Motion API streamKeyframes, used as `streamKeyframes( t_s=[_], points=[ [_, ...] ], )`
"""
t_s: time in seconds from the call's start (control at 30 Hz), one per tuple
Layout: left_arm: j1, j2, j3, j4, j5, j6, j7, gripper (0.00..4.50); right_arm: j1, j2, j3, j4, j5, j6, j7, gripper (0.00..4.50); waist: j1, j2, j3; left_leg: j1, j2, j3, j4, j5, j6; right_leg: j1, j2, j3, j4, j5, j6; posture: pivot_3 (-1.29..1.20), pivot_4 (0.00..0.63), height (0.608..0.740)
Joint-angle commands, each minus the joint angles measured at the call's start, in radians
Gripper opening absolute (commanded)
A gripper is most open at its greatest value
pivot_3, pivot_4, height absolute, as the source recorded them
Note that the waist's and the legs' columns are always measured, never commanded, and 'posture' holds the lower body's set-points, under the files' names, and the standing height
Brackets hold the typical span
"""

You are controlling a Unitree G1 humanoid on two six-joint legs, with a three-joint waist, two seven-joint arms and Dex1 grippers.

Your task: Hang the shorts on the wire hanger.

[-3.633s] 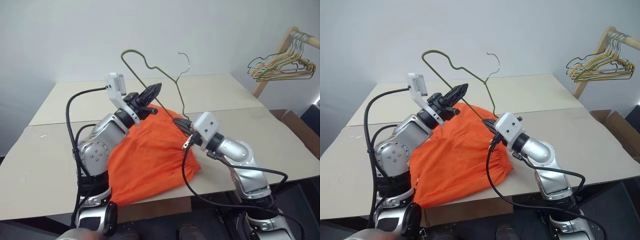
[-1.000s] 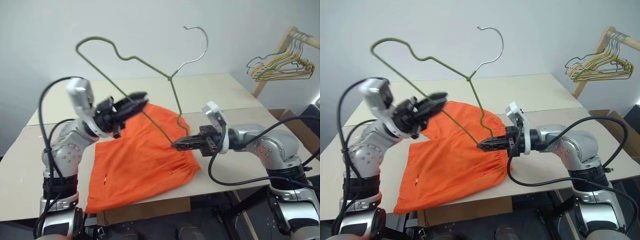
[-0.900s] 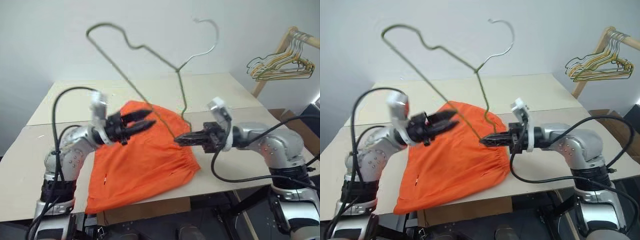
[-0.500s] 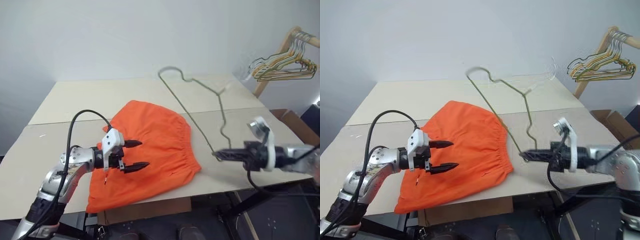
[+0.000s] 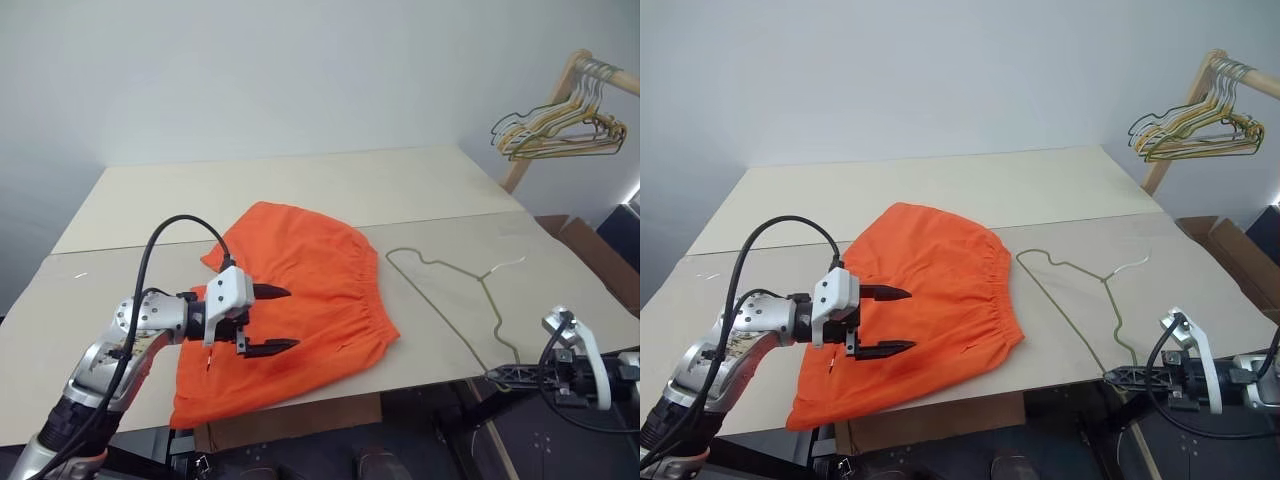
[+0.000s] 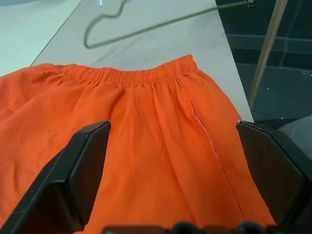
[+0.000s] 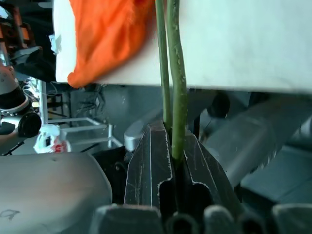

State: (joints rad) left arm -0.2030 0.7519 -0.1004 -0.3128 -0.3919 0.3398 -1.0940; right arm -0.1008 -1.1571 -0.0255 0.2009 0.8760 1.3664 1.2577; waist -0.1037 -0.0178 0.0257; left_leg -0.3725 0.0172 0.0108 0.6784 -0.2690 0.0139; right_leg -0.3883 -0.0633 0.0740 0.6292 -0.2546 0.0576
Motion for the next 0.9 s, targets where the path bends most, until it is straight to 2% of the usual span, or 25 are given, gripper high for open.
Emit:
streamKeyframes(
  t_s=[0.03, 0.33, 0.6, 0.8, 0.9],
  points=[
    [-0.011, 0.012, 0.006, -0.033, 0.007, -0.014, -0.006, 4.49, -0.042, 0.006, 0.036, 0.012, -0.031, -0.005, 0.023, 0.00, 0.002, 0.000, 0.000, 0.000, 0.000, 0.000, 0.000, 0.000, 0.000, 0.000, 0.000, 0.000, 0.000, 0.000, 0.000, -0.14, 0.000, 0.740],
    [-0.015, 0.016, 0.013, -0.035, 0.021, -0.011, -0.003, 4.49, -0.060, 0.053, 0.043, 0.020, -0.054, -0.031, 0.043, 0.00, 0.007, 0.000, 0.000, 0.000, 0.000, 0.000, 0.000, 0.000, 0.000, 0.000, 0.000, 0.000, 0.000, 0.000, 0.000, -0.12, 0.000, 0.740],
    [-0.004, 0.012, 0.013, -0.025, 0.037, -0.021, 0.004, 4.49, -0.022, 0.048, 0.027, -0.023, -0.035, -0.050, 0.123, 0.00, 0.008, 0.000, 0.000, 0.000, 0.000, 0.000, 0.000, 0.000, 0.000, 0.000, 0.000, 0.000, 0.000, 0.000, 0.000, -0.11, 0.000, 0.740],
    [-0.004, 0.009, 0.002, -0.056, 0.039, -0.005, 0.017, 4.49, 0.007, 0.033, 0.099, -0.105, -0.045, -0.066, 0.204, 0.00, 0.009, 0.000, 0.000, 0.000, 0.000, -0.001, 0.001, 0.000, 0.000, 0.000, 0.000, -0.001, 0.000, 0.000, 0.000, -0.10, 0.000, 0.740],
    [0.002, 0.016, -0.009, -0.050, 0.060, -0.013, 0.019, 4.49, -0.060, 0.060, 0.132, -0.058, -0.062, -0.059, 0.209, 0.00, 0.008, 0.000, 0.000, 0.001, 0.000, -0.001, 0.001, 0.000, 0.000, 0.000, 0.000, -0.001, 0.001, 0.000, 0.000, -0.09, 0.000, 0.740]
  ],
)
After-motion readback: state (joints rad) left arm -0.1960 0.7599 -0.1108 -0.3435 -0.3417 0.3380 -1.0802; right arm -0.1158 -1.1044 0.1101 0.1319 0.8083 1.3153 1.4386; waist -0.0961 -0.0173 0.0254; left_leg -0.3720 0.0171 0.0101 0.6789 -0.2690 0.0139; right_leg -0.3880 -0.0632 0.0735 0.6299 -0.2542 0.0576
